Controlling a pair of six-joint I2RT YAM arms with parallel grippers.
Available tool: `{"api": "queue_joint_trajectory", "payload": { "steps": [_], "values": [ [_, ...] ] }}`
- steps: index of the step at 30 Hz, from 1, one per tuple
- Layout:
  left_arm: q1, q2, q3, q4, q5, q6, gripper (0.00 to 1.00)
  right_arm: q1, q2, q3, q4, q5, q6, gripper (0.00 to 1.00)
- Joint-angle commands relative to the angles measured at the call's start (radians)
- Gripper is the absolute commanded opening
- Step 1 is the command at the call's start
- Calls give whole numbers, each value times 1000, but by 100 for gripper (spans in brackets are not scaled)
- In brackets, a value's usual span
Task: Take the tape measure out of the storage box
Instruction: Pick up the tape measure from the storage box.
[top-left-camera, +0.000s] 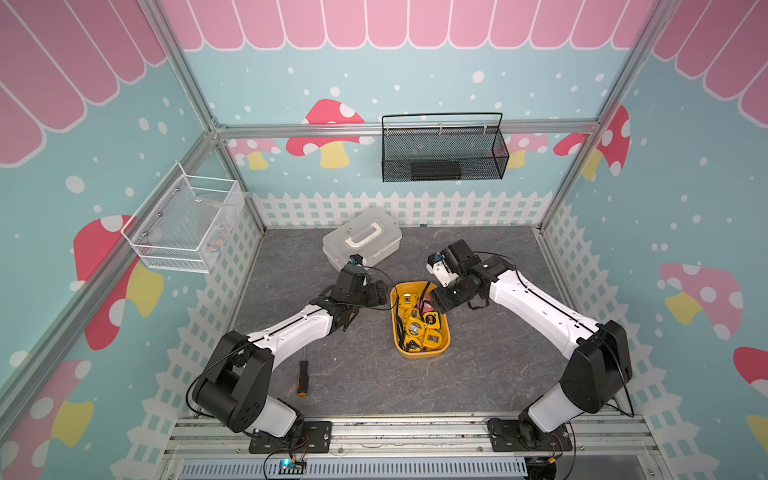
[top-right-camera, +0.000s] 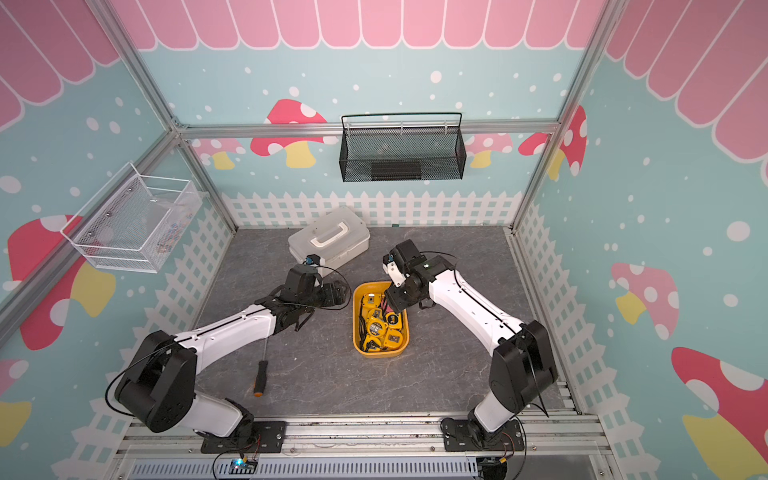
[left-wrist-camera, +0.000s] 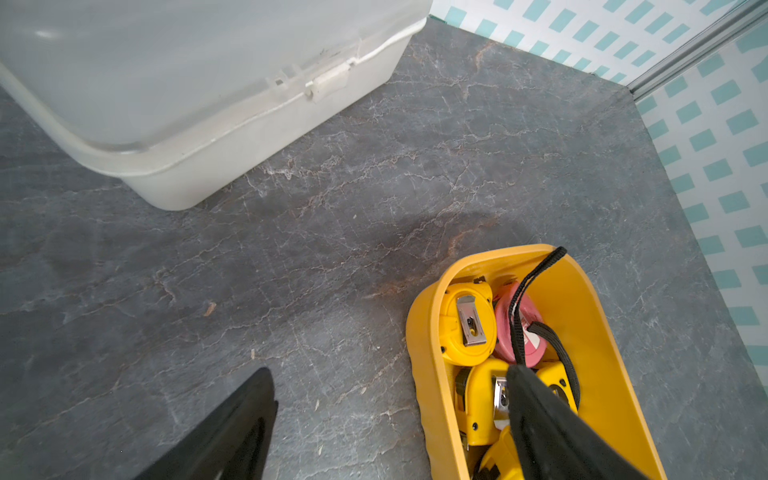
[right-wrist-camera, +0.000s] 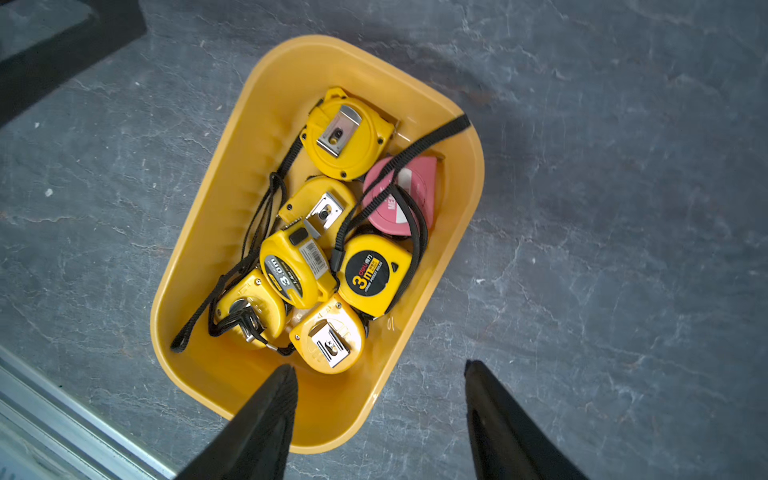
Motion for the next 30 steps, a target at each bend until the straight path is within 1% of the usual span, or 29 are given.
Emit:
{"api": "queue_joint_trajectory", "payload": {
  "steps": [1, 7, 12, 14, 15, 24, 30],
  "values": [
    [16, -1, 39, -26, -31, 29, 88, 30, 64, 10, 20, -52, -93, 67],
    [65, -19, 43, -38, -30, 18, 88, 135, 113, -3, 59, -11, -136, 69],
    [70, -26, 29, -40, -31, 2, 89, 208, 170, -3, 60, 39, -162, 69],
    [70, -27, 23, -41, -31, -2, 89, 216, 192, -3, 60, 51, -164, 69],
    [95, -27, 22, -41, -29, -3, 89, 219, 203, -2, 59, 59, -164, 69],
    [102, -33, 9, -42, -22, -6, 89, 220, 270, 25, 57, 83, -163, 69],
    [106, -35, 6, -42, -19, -9, 89, 235, 281, 21, 56, 104, -159, 69]
  ]
}}
